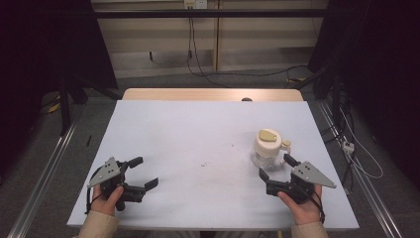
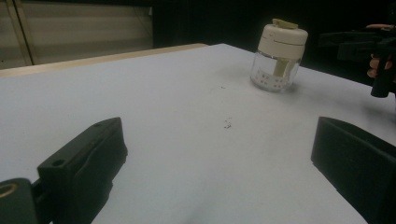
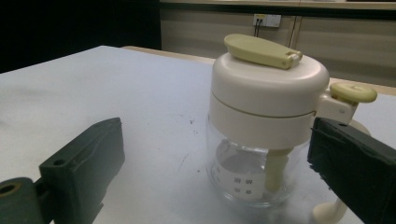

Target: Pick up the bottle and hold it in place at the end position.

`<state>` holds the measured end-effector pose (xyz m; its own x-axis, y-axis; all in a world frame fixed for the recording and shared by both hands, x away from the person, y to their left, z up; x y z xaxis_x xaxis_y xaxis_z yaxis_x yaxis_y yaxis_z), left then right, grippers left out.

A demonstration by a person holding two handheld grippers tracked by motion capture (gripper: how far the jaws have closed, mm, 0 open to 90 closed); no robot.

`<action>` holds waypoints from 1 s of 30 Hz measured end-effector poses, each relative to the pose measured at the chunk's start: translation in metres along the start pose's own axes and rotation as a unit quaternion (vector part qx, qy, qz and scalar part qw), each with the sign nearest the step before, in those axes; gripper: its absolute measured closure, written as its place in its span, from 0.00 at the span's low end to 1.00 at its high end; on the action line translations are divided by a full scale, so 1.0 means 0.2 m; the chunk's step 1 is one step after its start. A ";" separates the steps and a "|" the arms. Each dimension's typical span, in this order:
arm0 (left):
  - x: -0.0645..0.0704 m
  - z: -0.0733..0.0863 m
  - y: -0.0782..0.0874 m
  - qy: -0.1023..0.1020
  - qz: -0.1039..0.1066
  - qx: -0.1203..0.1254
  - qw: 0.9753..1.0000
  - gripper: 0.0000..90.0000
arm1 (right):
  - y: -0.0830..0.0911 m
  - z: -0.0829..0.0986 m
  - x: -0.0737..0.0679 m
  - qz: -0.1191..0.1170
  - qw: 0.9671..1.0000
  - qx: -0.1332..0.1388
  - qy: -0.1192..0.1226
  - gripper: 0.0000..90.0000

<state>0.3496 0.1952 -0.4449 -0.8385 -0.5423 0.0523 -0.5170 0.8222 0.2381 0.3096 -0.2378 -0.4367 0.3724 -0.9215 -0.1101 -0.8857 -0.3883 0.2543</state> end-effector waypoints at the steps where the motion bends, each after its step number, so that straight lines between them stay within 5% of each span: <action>1: 0.00 0.00 0.00 -0.002 0.000 -0.001 1.000 0.03 | 0.00 -0.01 0.00 0.002 1.000 0.000 0.001 0.04; 5: 0.01 0.00 -0.01 -0.009 0.002 -0.003 1.000 0.03 | -0.01 -0.04 0.02 0.004 1.000 0.000 -0.014 0.04; 14: 0.02 0.00 -0.01 -0.007 0.003 -0.004 1.000 0.03 | -0.03 -0.12 0.07 0.013 1.000 -0.003 -0.004 0.03; 20: 0.03 0.00 -0.02 -0.008 0.005 -0.005 1.000 0.03 | -0.08 -0.17 0.08 0.000 1.000 -0.009 -0.010 0.03; 30: 0.03 0.00 -0.02 -0.005 0.010 -0.007 1.000 0.03 | -0.16 -0.26 0.16 -0.011 0.999 -0.039 0.016 0.03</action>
Point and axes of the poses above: each handheld gripper's, and its own axes: y roughly backward along the jaws, z roughly out of its underside, x roughly to its right, the point moved 5 cm from there along -y, roughly forward along the jaws, and after that the axes turned 5 degrees about -y, right-handed, at the moved point
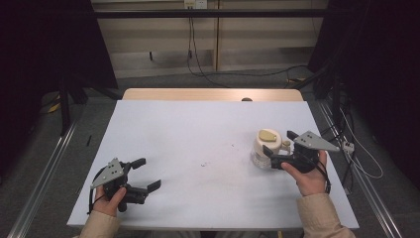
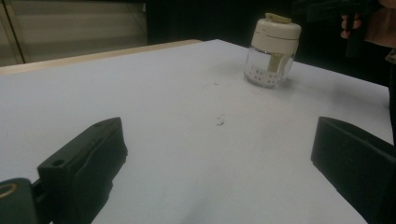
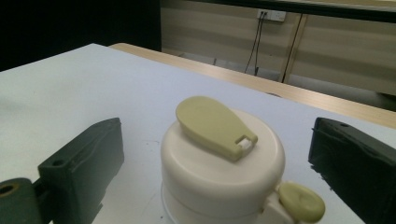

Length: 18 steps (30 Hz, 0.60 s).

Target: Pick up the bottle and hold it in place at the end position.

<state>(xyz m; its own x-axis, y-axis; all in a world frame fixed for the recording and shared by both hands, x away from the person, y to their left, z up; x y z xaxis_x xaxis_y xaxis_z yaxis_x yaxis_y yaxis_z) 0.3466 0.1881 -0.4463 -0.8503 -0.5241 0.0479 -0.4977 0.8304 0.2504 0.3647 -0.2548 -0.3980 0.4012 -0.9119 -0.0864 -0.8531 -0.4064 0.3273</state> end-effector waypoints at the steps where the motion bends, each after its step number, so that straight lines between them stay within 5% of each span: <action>1: 0.00 0.00 0.00 -0.002 0.001 -0.002 1.000 0.03 | -0.01 0.00 0.01 -0.006 1.000 -0.004 -0.002 0.03; 6: 0.01 0.00 -0.01 -0.002 0.005 -0.002 1.000 0.03 | -0.06 0.01 0.04 -0.014 1.000 -0.015 -0.019 0.03; 18: 0.01 0.01 -0.01 0.002 0.007 -0.003 1.000 0.03 | -0.11 0.03 0.05 -0.022 0.999 -0.037 -0.011 0.04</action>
Point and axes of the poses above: each handheld gripper's, and its own axes: y roughly backward along the jaws, z roughly out of its underside, x roughly to its right, the point moved 5 cm from there along -y, roughly forward along the jaws, and after that the axes turned 5 degrees about -y, right-handed, at the moved point
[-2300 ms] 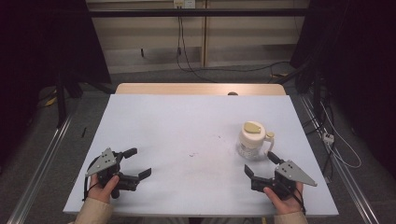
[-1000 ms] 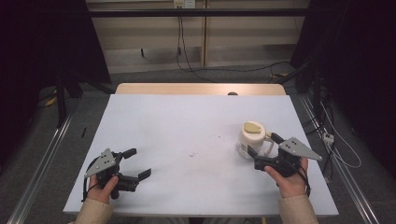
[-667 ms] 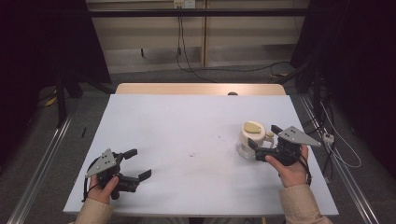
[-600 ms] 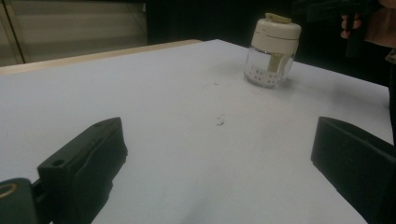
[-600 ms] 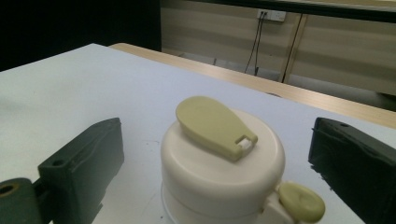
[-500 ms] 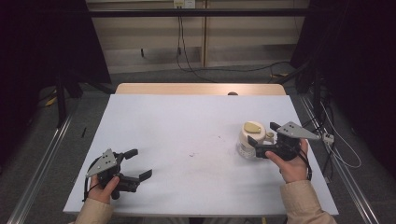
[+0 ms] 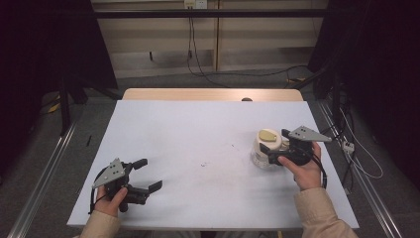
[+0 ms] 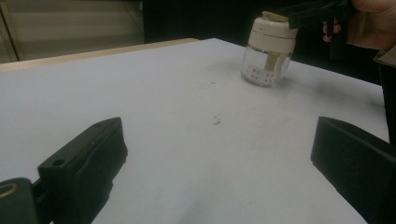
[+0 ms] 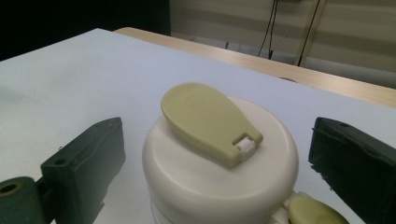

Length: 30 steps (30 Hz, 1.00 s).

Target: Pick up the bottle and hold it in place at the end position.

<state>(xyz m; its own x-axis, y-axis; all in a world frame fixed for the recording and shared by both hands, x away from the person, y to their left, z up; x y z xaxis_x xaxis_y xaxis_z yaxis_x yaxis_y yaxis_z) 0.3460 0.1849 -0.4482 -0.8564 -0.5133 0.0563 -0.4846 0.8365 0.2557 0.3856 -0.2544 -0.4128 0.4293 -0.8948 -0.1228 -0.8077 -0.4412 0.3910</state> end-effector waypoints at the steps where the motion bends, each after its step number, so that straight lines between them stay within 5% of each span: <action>1: 0.00 0.00 0.00 -0.003 0.000 -0.001 1.000 0.03 | 0.00 0.00 0.00 0.000 1.000 0.000 0.004 0.04; 30: -0.01 0.02 -0.01 -0.002 -0.005 -0.011 1.000 0.04 | -0.12 0.08 0.05 -0.015 0.998 -0.059 0.002 0.01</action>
Point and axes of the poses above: each handheld gripper's, and its own axes: y roughly backward along the jaws, z roughly out of its underside, x roughly to its right, the point moved 5 cm from there along -y, roughly forward along the jaws, and after that the axes turned 5 degrees about -y, right-handed, at the moved point
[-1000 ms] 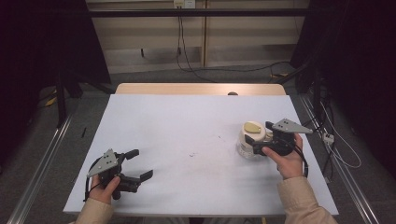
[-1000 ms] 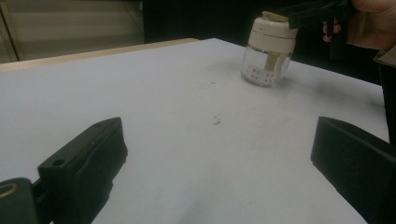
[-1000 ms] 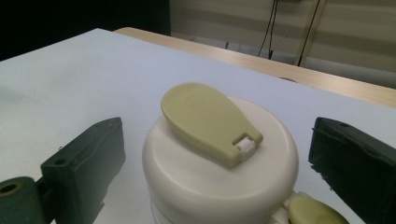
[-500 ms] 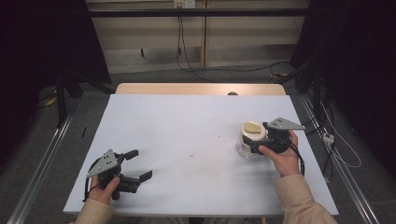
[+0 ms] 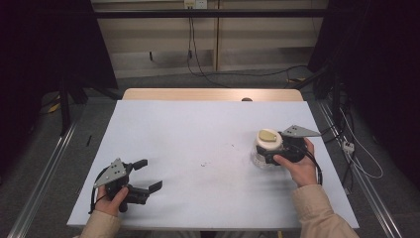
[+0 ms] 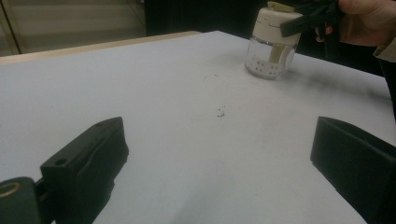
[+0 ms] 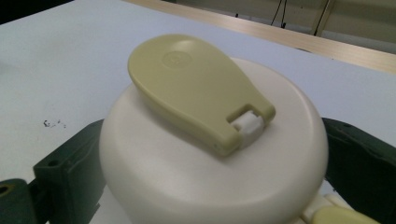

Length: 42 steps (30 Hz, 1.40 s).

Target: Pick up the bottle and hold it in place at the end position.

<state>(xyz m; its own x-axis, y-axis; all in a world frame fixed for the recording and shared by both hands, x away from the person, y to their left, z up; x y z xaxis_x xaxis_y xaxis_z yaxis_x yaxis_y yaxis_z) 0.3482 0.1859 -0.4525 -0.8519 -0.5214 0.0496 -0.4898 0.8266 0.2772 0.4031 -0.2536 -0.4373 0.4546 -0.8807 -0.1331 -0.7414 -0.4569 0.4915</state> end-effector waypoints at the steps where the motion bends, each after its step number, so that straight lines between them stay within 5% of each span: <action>1: 0.00 0.00 0.00 -0.002 0.003 -0.002 1.000 0.04 | 0.00 0.00 0.00 -0.002 1.000 -0.001 0.000 0.01; 16: 0.00 0.01 -0.02 0.001 0.004 -0.008 1.000 0.04 | -0.01 0.03 0.02 -0.023 0.999 -0.034 -0.022 0.00; 42: -0.02 0.01 -0.02 0.002 0.000 -0.012 1.000 0.04 | -0.01 0.00 0.00 -0.012 0.999 -0.039 0.010 0.01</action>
<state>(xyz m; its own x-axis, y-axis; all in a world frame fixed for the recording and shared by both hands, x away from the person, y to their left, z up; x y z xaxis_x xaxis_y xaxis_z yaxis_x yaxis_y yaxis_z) 0.3525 0.1851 -0.4562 -0.8515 -0.5217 0.0528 -0.4845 0.8214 0.3010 0.4045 -0.2538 -0.4385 0.4831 -0.8660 -0.1288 -0.6898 -0.4671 0.5532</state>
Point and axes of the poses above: each handheld gripper's, and its own axes: y roughly backward along the jaws, z roughly out of its underside, x roughly to its right, the point moved 5 cm from there along -y, roughly forward along the jaws, and after that the axes turned 5 degrees about -y, right-handed, at the moved point
